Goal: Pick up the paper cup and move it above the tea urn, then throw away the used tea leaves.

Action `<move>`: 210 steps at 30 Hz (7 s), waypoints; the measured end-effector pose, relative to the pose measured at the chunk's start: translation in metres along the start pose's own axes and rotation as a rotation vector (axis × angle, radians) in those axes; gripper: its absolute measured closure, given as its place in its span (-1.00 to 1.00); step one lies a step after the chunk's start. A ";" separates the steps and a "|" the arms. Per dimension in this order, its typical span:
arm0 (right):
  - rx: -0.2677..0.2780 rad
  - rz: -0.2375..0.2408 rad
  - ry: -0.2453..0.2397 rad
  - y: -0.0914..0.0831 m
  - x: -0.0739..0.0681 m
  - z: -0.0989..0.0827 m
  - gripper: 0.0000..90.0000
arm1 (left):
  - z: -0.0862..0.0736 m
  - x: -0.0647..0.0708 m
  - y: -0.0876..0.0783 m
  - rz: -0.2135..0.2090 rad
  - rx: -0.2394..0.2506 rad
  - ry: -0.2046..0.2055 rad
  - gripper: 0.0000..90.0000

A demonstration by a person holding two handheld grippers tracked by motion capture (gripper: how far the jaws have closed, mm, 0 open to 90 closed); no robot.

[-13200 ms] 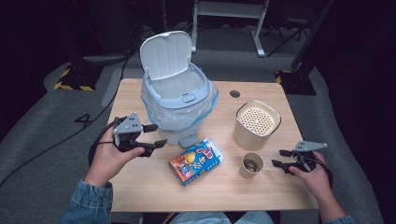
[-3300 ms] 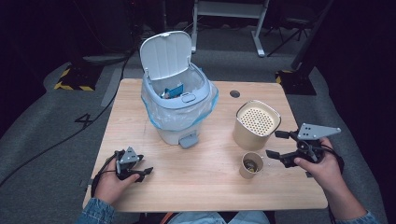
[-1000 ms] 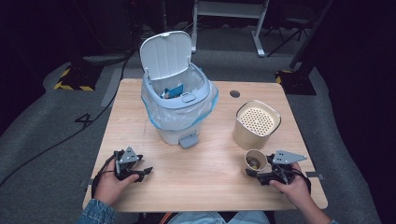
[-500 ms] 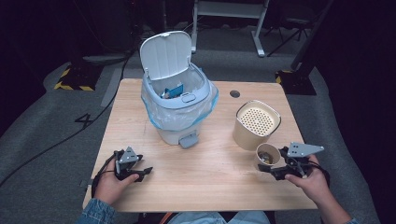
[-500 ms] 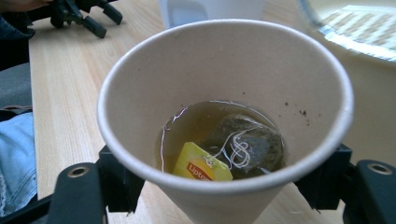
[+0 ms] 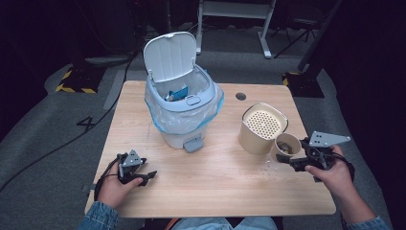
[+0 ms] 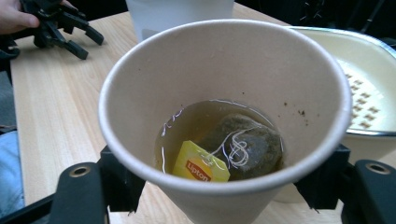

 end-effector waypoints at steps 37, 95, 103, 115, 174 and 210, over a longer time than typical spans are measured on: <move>0.015 -0.100 0.041 0.024 0.089 0.064 -0.33 | 0.003 -0.002 0.003 -0.003 -0.007 0.000 -0.36; -0.454 -0.641 -1.621 0.070 0.090 0.076 -0.31 | 0.003 -0.002 0.004 0.001 -0.010 0.006 -0.37; -0.576 -0.719 -2.000 0.073 0.082 0.071 -0.32 | 0.003 -0.002 0.004 0.001 -0.010 0.007 -0.37; -0.567 -0.774 -2.101 0.070 0.079 0.074 -0.32 | 0.003 -0.002 0.004 0.001 -0.009 0.006 -0.37; 0.080 -0.058 0.097 0.036 0.109 0.073 -0.37 | 0.003 -0.002 0.004 -0.002 -0.009 0.003 -0.37; 0.116 0.112 -0.051 0.106 0.044 0.197 -0.38 | 0.003 -0.002 0.004 -0.002 -0.008 0.006 -0.37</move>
Point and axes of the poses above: each handheld gripper's, and its own axes: y roughly forward along the jaws, z roughly out of its top, x roughly to its right, the point moved 7 cm from there along y, roughly forward along the jaws, and after that the axes turned 7 degrees about -z, right-handed, at the moved point
